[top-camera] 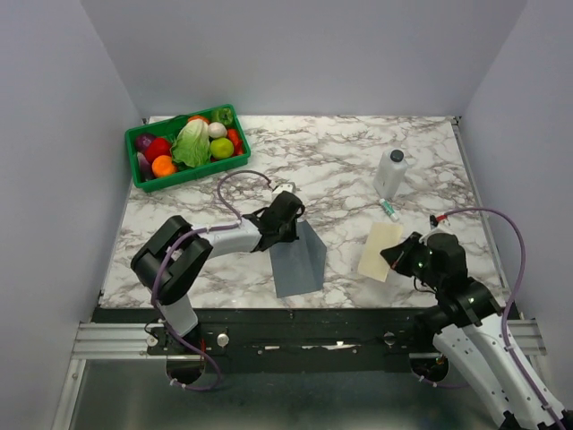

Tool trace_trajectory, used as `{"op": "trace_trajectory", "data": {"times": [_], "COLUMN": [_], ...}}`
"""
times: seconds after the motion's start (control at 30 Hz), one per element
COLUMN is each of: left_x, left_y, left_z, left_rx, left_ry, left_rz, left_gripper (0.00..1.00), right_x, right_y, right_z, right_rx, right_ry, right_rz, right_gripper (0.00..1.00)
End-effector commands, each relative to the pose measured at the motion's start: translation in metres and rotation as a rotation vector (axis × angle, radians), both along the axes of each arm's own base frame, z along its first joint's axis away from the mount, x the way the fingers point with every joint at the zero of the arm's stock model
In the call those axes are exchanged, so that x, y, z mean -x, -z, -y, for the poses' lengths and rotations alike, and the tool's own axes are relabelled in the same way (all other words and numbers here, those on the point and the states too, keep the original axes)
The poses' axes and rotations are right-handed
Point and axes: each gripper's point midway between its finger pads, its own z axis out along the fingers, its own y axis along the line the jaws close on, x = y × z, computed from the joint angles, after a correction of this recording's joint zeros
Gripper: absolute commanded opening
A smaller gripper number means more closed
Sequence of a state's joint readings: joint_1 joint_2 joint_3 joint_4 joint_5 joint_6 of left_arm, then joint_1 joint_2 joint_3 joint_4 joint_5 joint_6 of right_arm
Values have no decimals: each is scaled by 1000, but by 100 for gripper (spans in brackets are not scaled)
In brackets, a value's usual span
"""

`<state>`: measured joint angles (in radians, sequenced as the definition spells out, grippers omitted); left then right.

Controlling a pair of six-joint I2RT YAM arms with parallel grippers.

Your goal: Place the letter into the envelope and seal it

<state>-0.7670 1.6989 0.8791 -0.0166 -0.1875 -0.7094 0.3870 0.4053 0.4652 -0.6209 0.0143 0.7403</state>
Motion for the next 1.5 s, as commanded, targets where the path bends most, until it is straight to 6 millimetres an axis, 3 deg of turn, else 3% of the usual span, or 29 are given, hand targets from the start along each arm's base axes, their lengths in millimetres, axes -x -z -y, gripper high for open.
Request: {"op": "trace_trajectory", "data": {"times": [0.0, 0.1, 0.13, 0.2, 0.23, 0.3, 0.33, 0.4, 0.47, 0.5, 0.57, 0.6, 0.8, 0.93, 1.13, 1.47], "left_x": [-10, -13, -12, -9, -6, 5, 9, 25, 34, 46, 54, 62, 81, 85, 90, 97], "left_y": [-23, -52, -71, -82, -97, -91, -97, -78, -76, -58, -55, -41, -16, -12, -4, 5], "left_z": [20, 17, 16, 5, 2, -12, -17, -32, -40, -48, -54, -61, -78, -79, -76, -69], "left_rx": [22, 30, 49, 37, 59, 47, 59, 35, 56, 49, 74, 65, 52, 61, 60, 66], "left_ry": [92, 90, 87, 69, 65, 42, 33, 13, -3, -12, -27, -42, -76, -76, -52, -18], "left_rz": [31, 80, 112, 130, 157, 140, 150, 104, 103, 65, 62, 36, -12, -17, -42, -68], "left_gripper": [0, 0, 7, 11, 19, 23, 24, 24, 22, 21, 20, 20, 19, 20, 24, 30], "right_x": [-9, -11, -13, -10, -12, -11, -14, -14, -23, -25, -35, -37, -55, -63, -78, -79], "right_y": [-38, -53, -62, -64, -68, -57, -64, -66, -74, -76, -77, -77, -49, -27, 9, 47], "right_z": [-3, -12, -19, -40, -49, -69, -76, -88, -96, -99, -104, -107, -128, -140, -142, -145], "right_rx": [-2, -32, -47, -87, -107, -131, -143, -173, -196, -199, -189, -188, -137, -97, -50, -28], "right_ry": [-39, -89, -119, -236, -279, -393, -423, -489, -513, -519, -531, -546, -572, -580, -550, -539], "right_rz": [162, 221, 256, 243, 246, 168, 177, 169, 206, 216, 222, 217, 119, 70, 1, -88], "right_gripper": [1, 0, 0, 1, 1, 1, 1, 1, 1, 1, 1, 1, 1, 1, 1, 1]}}
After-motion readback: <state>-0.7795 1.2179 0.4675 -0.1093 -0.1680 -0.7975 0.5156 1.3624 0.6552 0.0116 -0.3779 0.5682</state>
